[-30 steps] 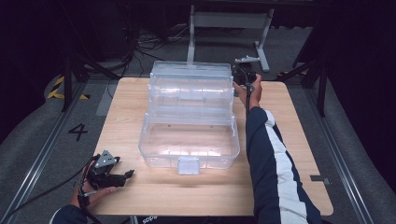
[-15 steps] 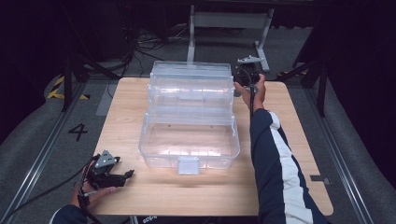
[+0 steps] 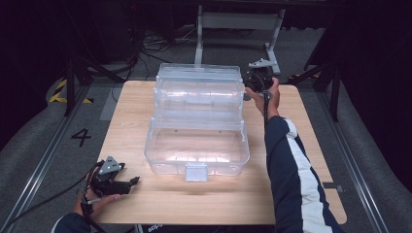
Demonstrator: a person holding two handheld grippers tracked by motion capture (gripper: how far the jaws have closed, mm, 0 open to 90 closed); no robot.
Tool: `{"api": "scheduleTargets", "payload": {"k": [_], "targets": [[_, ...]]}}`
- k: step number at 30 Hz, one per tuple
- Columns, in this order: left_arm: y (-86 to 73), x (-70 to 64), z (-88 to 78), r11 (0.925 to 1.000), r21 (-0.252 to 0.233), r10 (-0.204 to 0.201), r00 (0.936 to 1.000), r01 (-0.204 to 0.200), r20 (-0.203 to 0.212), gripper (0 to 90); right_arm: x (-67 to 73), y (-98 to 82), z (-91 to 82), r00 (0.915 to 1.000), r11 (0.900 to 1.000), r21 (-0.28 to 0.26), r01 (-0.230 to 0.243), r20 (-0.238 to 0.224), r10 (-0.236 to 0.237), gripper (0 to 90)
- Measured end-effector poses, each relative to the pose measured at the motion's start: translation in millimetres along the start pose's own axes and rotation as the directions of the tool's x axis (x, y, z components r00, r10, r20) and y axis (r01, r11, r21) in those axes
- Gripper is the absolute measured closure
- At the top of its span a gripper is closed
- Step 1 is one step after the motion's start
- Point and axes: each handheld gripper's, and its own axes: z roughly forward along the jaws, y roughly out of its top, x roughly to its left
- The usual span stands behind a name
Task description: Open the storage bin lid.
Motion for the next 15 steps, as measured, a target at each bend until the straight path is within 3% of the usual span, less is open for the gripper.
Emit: {"api": "scheduleTargets", "payload": {"k": [15], "targets": [[0.0,0.0,0.0,1.0000,0.000,0.000,1.0000,0.000,0.000,21.3,8.3,-0.7,-36.6,0.9934,0.995,-0.011,0.102,-0.051,-0.103,71.2]]}}
